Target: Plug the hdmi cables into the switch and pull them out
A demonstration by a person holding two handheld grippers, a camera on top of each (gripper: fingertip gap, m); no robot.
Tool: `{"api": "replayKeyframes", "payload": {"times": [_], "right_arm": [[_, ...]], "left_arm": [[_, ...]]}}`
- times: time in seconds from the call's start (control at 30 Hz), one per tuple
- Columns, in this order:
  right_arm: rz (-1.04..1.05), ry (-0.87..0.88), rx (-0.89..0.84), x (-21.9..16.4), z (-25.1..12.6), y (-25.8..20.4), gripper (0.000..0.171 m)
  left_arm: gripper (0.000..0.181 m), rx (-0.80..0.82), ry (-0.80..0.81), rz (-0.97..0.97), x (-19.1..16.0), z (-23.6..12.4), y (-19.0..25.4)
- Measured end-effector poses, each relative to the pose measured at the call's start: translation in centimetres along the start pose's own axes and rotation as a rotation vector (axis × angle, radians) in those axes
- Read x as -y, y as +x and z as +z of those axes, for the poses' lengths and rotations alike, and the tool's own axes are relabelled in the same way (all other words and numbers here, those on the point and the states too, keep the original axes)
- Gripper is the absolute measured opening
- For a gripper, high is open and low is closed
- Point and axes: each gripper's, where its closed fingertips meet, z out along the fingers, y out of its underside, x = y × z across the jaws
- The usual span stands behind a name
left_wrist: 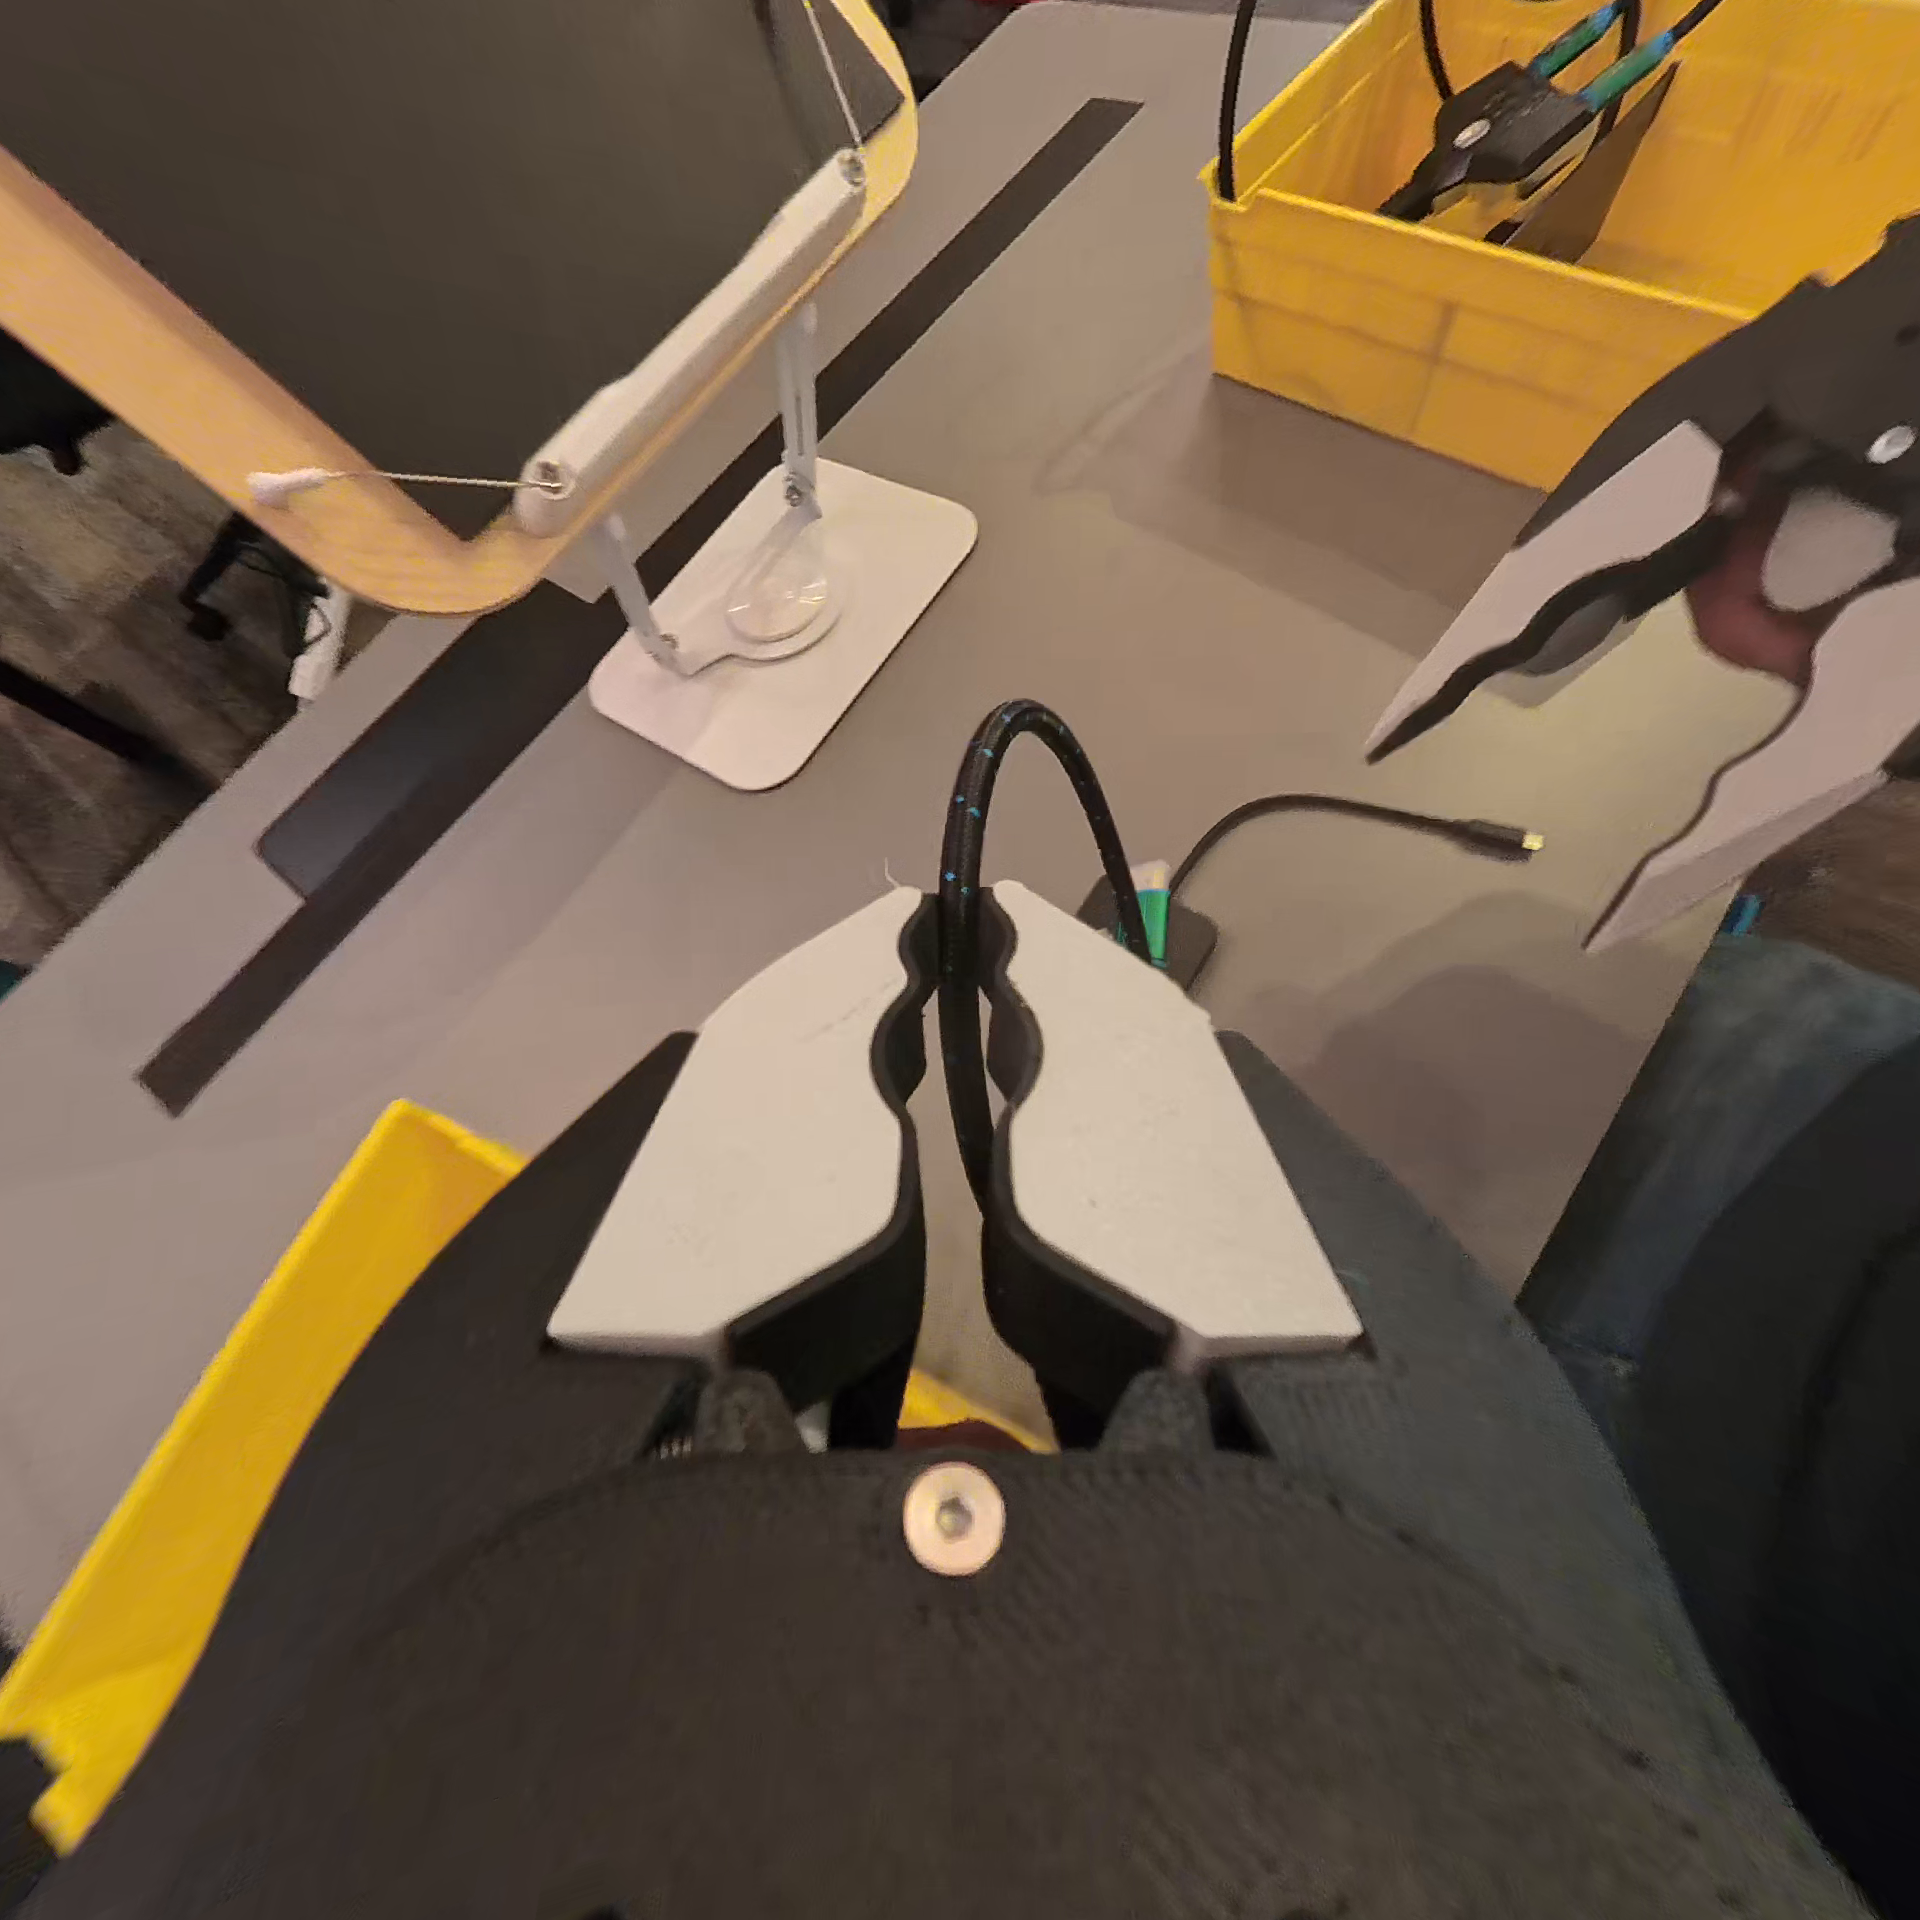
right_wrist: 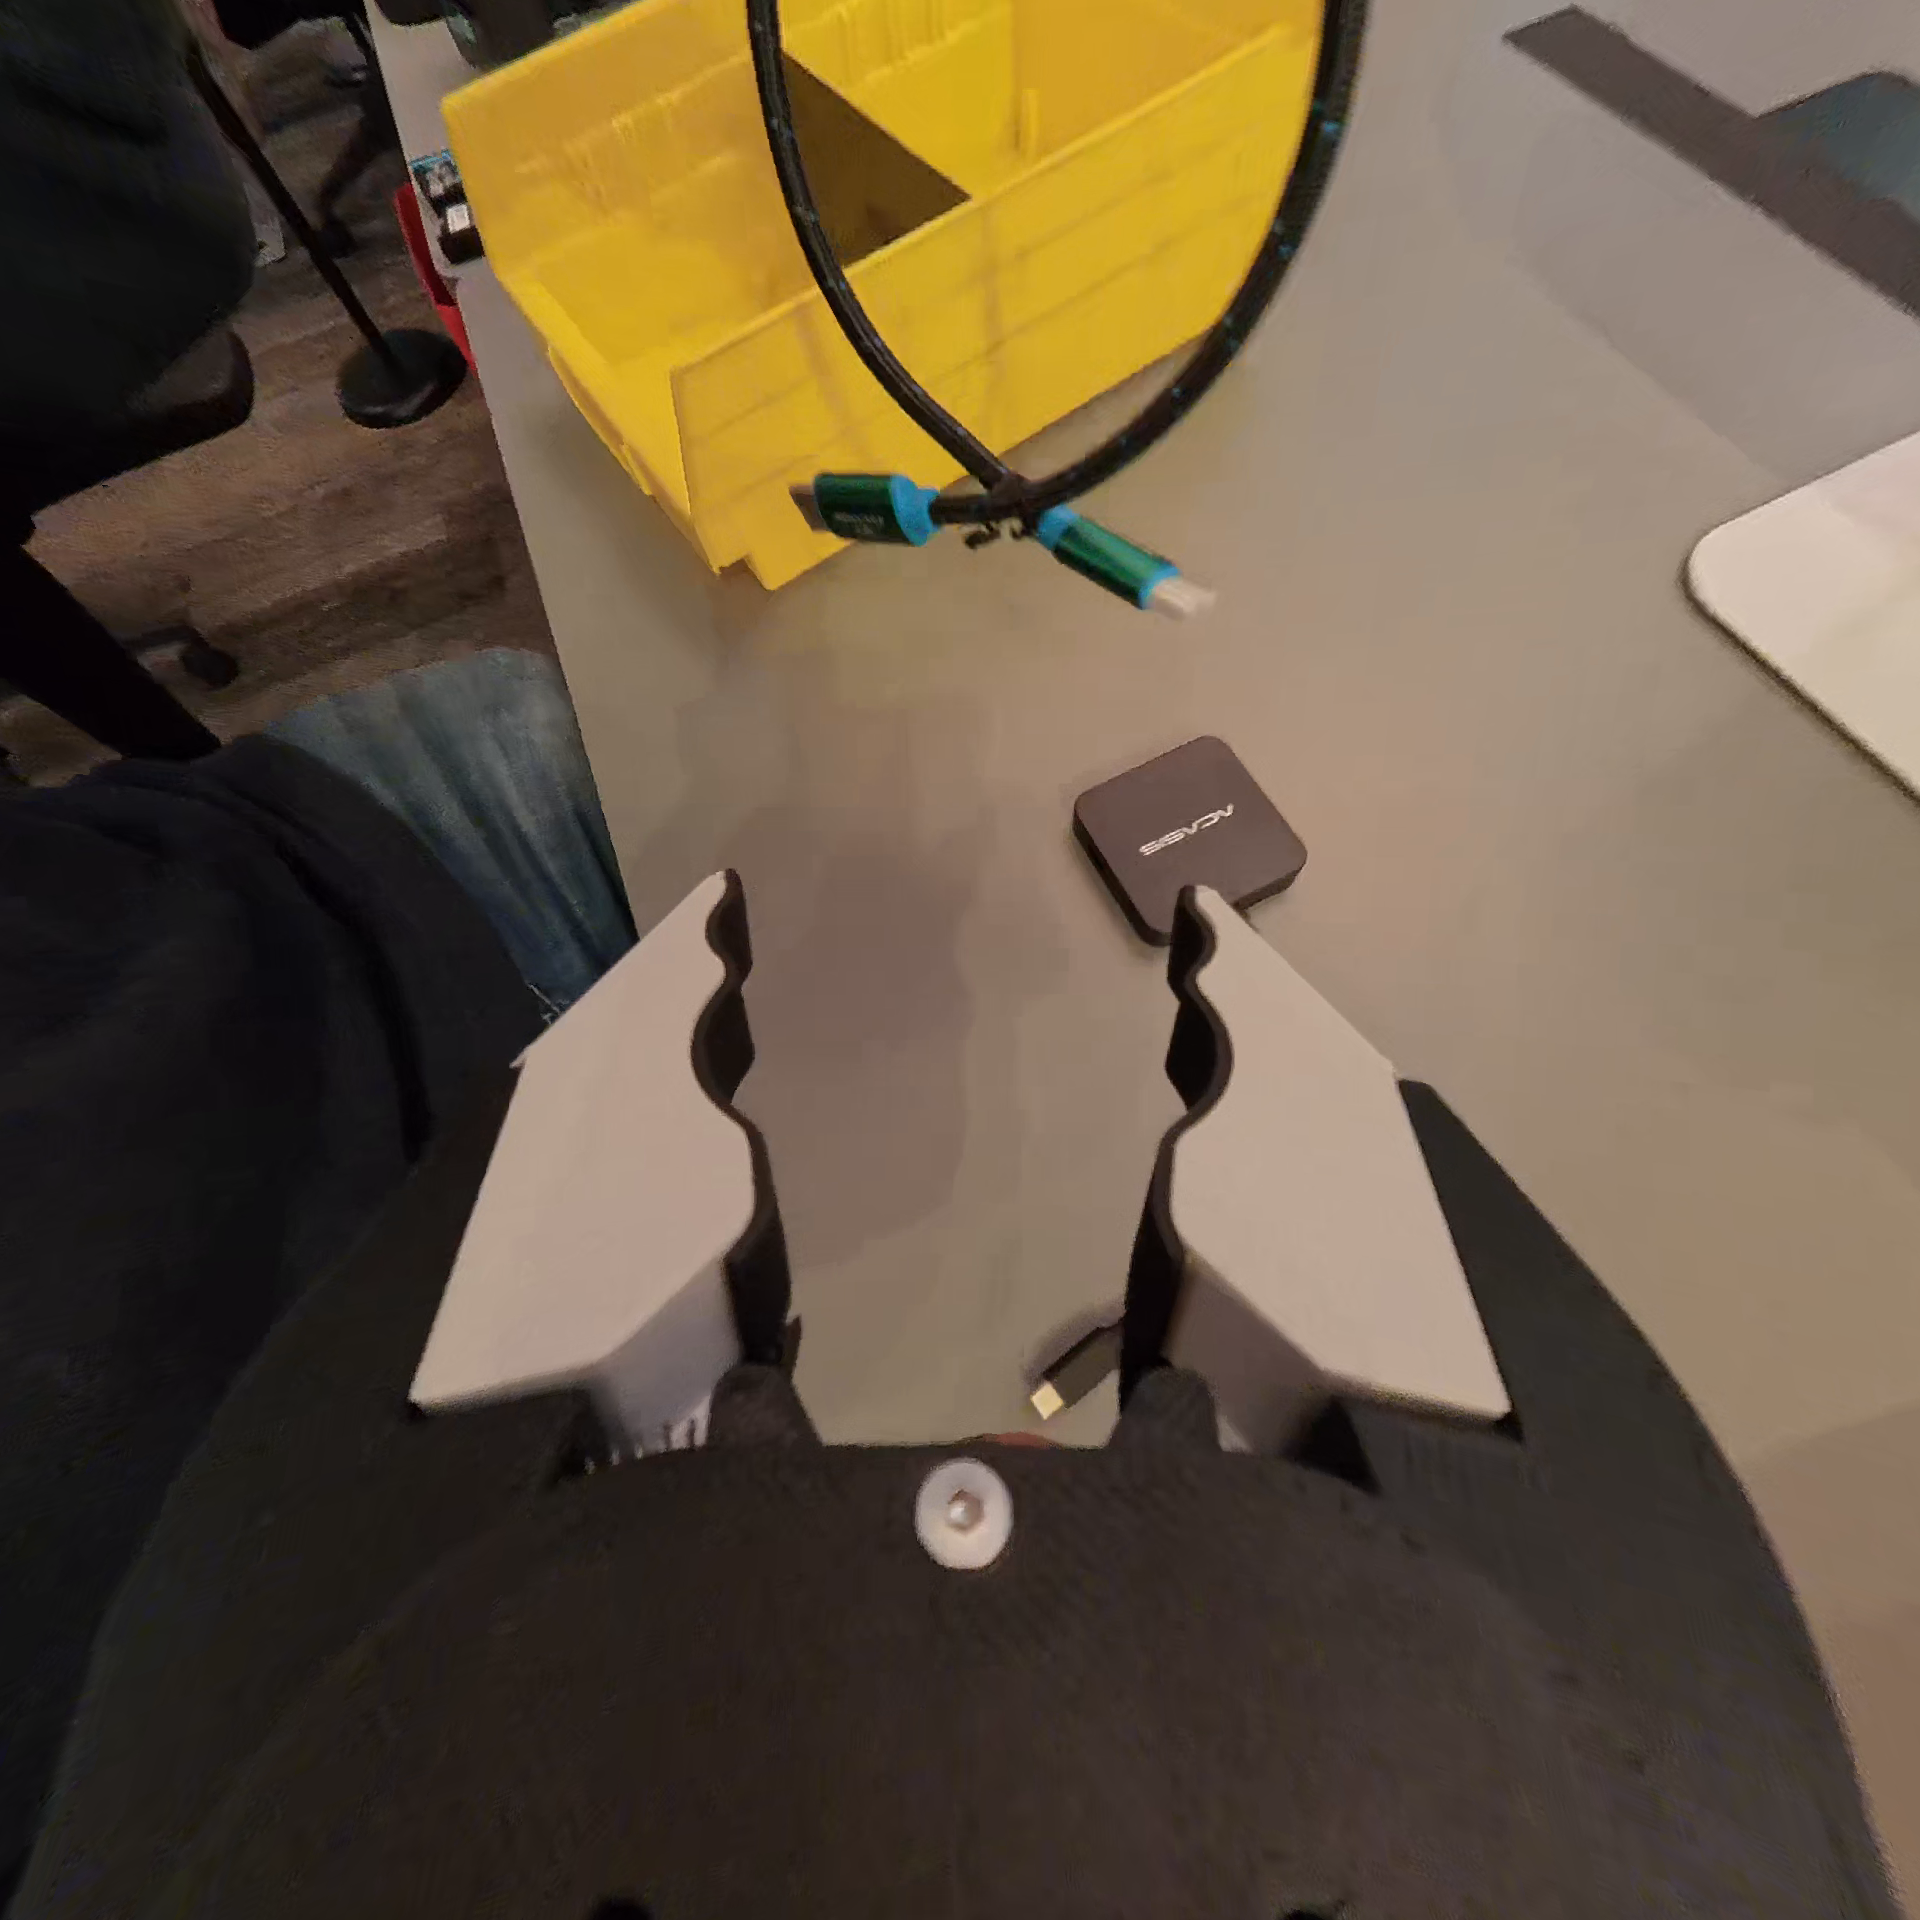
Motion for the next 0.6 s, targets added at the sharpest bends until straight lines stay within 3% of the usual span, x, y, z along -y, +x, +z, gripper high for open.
{"api": "replayKeyframes", "payload": {"times": [0.37, 0.6], "right_arm": [[0.01, -0.055, 0.047, -1.3, 3.3, 0.0, 0.083], [-0.05, -0.219, -0.047, -4.1, 5.1, 5.0, 0.09]], "left_arm": [[0.006, -0.097, 0.091, -0.156, -0.1, 3.1, 1.8], [0.006, 0.002, -0.006, -0.166, -2.7, 3.8, -0.4]]}}
